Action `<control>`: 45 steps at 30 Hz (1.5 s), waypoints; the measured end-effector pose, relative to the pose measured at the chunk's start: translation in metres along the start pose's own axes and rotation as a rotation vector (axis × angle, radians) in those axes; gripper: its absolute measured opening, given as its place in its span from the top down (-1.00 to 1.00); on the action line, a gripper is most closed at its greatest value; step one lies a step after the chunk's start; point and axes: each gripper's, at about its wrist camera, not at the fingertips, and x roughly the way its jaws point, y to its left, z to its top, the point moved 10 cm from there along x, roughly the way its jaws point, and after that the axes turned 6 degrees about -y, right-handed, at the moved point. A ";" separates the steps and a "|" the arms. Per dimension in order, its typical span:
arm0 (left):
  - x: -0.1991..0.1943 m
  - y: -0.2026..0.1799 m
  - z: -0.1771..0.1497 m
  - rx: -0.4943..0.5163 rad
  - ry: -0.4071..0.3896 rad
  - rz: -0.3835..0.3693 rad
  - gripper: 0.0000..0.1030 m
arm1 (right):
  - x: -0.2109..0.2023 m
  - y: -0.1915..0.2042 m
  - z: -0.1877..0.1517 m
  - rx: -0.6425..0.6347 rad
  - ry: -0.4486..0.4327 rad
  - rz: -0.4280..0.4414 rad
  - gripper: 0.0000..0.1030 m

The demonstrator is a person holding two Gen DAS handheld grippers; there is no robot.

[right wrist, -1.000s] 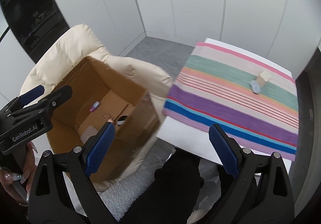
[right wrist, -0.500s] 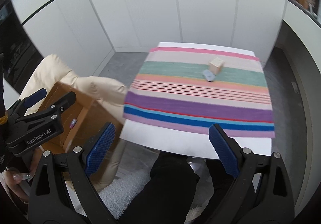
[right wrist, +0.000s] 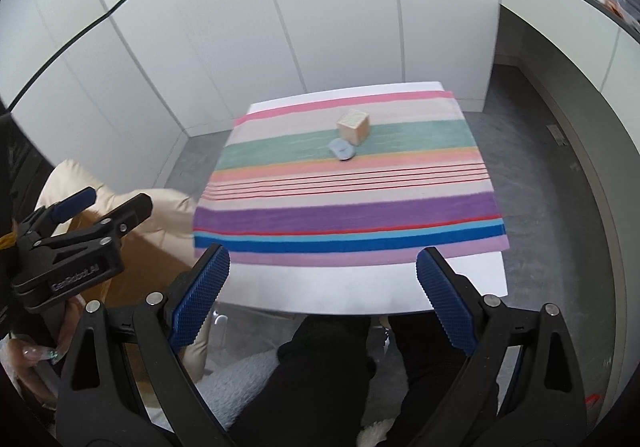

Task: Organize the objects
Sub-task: 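Withdraw both tools from the box back toward the striped cloth, then grasp the light blue case with the left tool while the right tool grasps the beige cube box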

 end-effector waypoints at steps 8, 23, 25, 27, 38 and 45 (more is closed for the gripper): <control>0.081 -0.037 0.024 0.035 0.063 -0.047 -0.89 | 0.057 -0.045 0.027 0.001 -0.014 -0.048 -0.87; 0.280 -0.032 0.017 -0.089 0.196 -0.019 -0.87 | 0.273 -0.063 0.102 -0.246 0.038 0.015 -0.87; 0.298 -0.029 0.012 -0.103 0.215 -0.023 -0.87 | 0.298 -0.062 0.106 -0.256 0.045 0.027 -0.87; 0.312 -0.026 0.008 -0.113 0.226 -0.019 -0.87 | 0.328 -0.064 0.111 -0.259 0.049 0.030 -0.87; 0.357 -0.041 -0.015 -0.117 0.283 -0.030 -0.87 | 0.403 -0.059 0.111 -0.335 0.049 0.036 -0.87; 0.363 -0.072 -0.011 -0.127 0.290 -0.075 -0.87 | 0.411 -0.069 0.103 -0.252 0.066 0.106 -0.07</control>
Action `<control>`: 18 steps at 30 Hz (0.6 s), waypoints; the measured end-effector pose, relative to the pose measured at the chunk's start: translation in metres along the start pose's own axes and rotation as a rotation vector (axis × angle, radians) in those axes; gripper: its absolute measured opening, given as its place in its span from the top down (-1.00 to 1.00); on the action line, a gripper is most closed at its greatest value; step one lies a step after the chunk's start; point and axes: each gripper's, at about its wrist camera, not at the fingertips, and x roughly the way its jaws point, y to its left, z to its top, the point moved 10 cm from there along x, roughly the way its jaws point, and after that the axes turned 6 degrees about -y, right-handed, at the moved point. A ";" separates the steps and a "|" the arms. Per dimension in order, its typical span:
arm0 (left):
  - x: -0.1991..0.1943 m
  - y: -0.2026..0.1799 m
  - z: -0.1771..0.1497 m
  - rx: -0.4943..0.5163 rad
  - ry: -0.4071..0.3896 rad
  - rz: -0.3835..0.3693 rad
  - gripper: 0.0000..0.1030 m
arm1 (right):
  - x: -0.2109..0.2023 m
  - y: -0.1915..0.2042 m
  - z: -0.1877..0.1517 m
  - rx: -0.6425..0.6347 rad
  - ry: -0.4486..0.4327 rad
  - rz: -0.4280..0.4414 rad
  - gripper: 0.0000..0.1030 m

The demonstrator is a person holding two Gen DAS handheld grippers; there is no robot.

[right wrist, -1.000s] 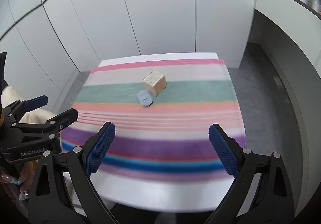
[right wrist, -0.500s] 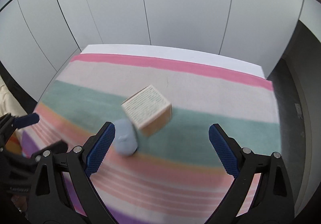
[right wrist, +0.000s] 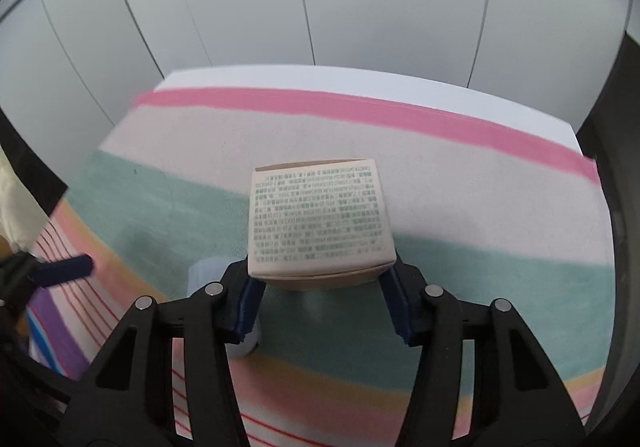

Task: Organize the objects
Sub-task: 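Grasp the light blue case with the left tool while the right tool grasps the beige cube box, then carry the light blue case with the left tool while the right tool carries the cube box to the box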

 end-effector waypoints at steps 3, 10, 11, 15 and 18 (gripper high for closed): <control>0.001 -0.016 0.006 0.009 -0.008 -0.017 -0.87 | -0.021 -0.023 -0.004 0.051 -0.029 -0.042 -0.07; 0.031 -0.056 0.012 0.107 0.000 0.007 -0.83 | -0.078 -0.067 -0.026 0.115 -0.047 -0.115 -0.07; 0.031 -0.061 0.015 0.120 -0.033 -0.002 -0.67 | -0.084 -0.070 -0.031 0.128 -0.045 -0.111 -0.07; 0.024 -0.072 0.020 0.118 -0.068 -0.023 0.29 | -0.098 -0.071 -0.042 0.141 -0.034 -0.107 -0.07; 0.019 -0.072 0.017 0.101 -0.052 -0.027 0.30 | -0.111 -0.075 -0.042 0.135 -0.027 -0.104 -0.07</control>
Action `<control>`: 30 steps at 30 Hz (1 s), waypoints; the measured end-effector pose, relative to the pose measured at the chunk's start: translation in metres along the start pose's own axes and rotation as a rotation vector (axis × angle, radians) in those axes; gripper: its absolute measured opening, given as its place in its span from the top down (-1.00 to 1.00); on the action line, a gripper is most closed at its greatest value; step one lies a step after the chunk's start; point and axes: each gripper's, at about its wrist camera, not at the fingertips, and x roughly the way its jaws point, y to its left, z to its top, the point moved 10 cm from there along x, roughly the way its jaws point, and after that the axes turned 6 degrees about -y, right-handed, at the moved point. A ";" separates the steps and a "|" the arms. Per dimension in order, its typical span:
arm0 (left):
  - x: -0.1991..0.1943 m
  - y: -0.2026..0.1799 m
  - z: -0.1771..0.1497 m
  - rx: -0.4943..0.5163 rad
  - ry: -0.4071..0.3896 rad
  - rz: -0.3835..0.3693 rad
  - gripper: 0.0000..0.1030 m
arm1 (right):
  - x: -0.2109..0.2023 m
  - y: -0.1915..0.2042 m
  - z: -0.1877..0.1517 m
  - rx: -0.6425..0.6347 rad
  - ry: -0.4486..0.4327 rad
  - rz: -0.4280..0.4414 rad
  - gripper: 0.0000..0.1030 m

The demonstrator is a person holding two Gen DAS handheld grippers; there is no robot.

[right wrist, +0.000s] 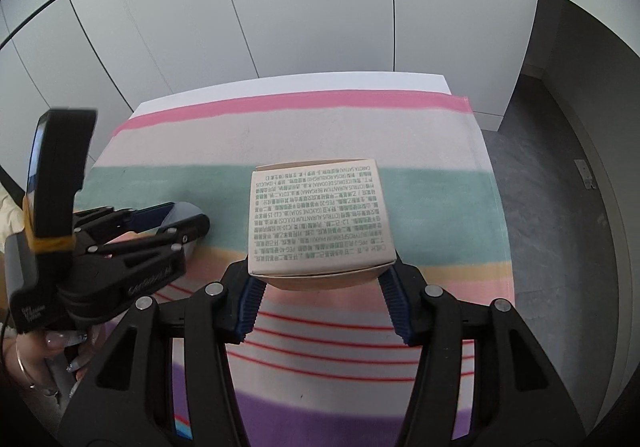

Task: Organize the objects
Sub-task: 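Carry the light blue case with the left tool while the right tool carries the cube box to the box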

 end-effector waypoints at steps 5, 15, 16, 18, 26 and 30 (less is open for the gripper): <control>-0.020 0.005 0.002 0.029 -0.006 0.046 0.30 | -0.005 0.011 -0.001 -0.007 0.009 -0.015 -0.07; -0.115 0.032 0.042 -0.016 -0.089 0.063 0.29 | -0.051 0.031 0.030 -0.013 -0.021 -0.078 -0.07; -0.127 0.032 0.048 -0.014 -0.099 0.057 0.29 | -0.062 0.035 0.036 -0.020 -0.035 -0.085 -0.07; -0.150 0.036 0.056 -0.018 -0.113 0.051 0.29 | -0.081 0.041 0.049 -0.030 -0.058 -0.089 -0.07; -0.262 0.051 0.083 -0.050 -0.205 0.006 0.29 | -0.182 0.070 0.102 -0.084 -0.177 -0.136 -0.07; -0.313 0.057 0.088 -0.059 -0.247 0.004 0.29 | -0.230 0.080 0.115 -0.083 -0.228 -0.141 -0.07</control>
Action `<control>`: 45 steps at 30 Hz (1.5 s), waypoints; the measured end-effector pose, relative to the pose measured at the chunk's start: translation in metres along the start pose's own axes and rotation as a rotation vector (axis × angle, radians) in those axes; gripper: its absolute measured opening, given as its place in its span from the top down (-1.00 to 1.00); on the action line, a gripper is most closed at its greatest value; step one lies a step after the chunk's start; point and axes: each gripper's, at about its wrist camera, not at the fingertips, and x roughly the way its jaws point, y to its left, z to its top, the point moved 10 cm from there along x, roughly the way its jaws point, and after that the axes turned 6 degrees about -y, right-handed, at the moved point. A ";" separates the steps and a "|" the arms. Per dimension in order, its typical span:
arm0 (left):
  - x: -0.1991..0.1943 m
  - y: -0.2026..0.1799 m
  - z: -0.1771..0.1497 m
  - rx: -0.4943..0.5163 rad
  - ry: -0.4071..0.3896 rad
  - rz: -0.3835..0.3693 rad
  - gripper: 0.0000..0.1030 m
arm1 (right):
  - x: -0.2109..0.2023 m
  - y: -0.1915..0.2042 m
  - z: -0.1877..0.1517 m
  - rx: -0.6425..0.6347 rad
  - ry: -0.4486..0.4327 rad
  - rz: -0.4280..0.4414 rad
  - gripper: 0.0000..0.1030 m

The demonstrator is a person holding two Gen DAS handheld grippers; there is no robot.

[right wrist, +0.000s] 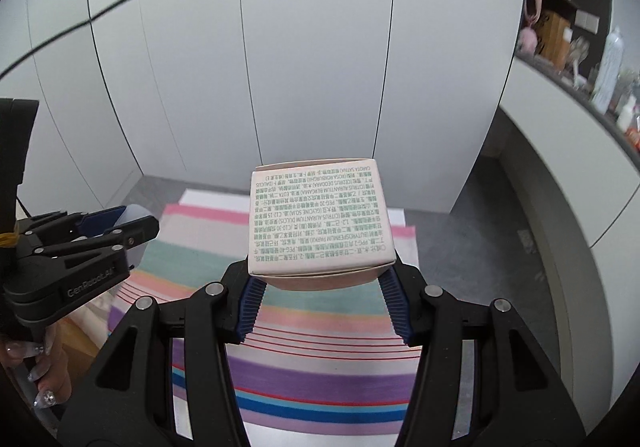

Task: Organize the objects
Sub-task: 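Carry the light blue case with the left tool while the right tool carries the cube box to the box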

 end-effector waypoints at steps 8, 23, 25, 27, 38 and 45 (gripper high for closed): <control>-0.072 0.014 -0.005 -0.035 0.005 0.009 0.29 | -0.060 0.029 0.014 -0.043 -0.024 -0.006 -0.07; -0.142 0.098 -0.076 -0.109 0.007 0.106 0.29 | -0.137 0.092 -0.049 -0.038 0.085 0.058 -0.07; -0.144 0.116 -0.084 -0.125 0.003 0.139 0.29 | -0.131 0.098 -0.048 -0.049 0.091 0.067 -0.07; -0.145 0.133 -0.091 -0.140 0.004 0.162 0.29 | -0.133 0.115 -0.050 -0.062 0.095 0.085 -0.07; -0.192 0.269 -0.164 -0.323 0.017 0.358 0.29 | -0.128 0.233 -0.055 -0.187 0.108 0.222 -0.07; -0.234 0.350 -0.216 -0.415 0.067 0.515 0.29 | -0.133 0.356 -0.076 -0.296 0.138 0.395 -0.07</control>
